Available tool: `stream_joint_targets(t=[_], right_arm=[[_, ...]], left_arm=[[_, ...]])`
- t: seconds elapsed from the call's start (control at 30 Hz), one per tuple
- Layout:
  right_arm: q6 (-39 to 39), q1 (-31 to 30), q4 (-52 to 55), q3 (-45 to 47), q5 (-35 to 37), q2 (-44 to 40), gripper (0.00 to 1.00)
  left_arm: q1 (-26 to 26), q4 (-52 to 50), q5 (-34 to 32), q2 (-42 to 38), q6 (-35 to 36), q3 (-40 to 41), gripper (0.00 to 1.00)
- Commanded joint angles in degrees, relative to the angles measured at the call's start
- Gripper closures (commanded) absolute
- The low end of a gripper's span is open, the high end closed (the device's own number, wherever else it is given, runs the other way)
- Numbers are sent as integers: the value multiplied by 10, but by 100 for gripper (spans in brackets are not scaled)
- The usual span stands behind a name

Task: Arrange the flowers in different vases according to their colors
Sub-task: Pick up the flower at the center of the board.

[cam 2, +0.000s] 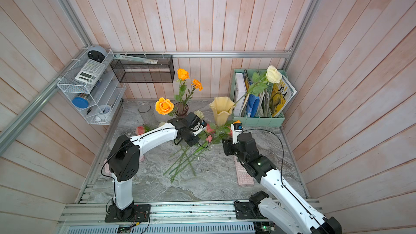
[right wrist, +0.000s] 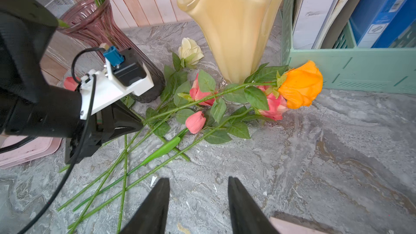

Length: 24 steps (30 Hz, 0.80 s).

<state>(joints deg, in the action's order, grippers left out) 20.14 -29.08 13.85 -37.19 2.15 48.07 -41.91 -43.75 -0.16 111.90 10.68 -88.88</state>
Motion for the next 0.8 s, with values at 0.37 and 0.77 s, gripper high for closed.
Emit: stream_joint_targets(t=[0.37,0.77], right_arm=[[2,-1,36,3,53,-53,51],[-25,1,12,11,-32,-117,51]], left_arm=[[-23,41,34,-203,-76,129,96],[-33,98,62,-437,-147,213,98]])
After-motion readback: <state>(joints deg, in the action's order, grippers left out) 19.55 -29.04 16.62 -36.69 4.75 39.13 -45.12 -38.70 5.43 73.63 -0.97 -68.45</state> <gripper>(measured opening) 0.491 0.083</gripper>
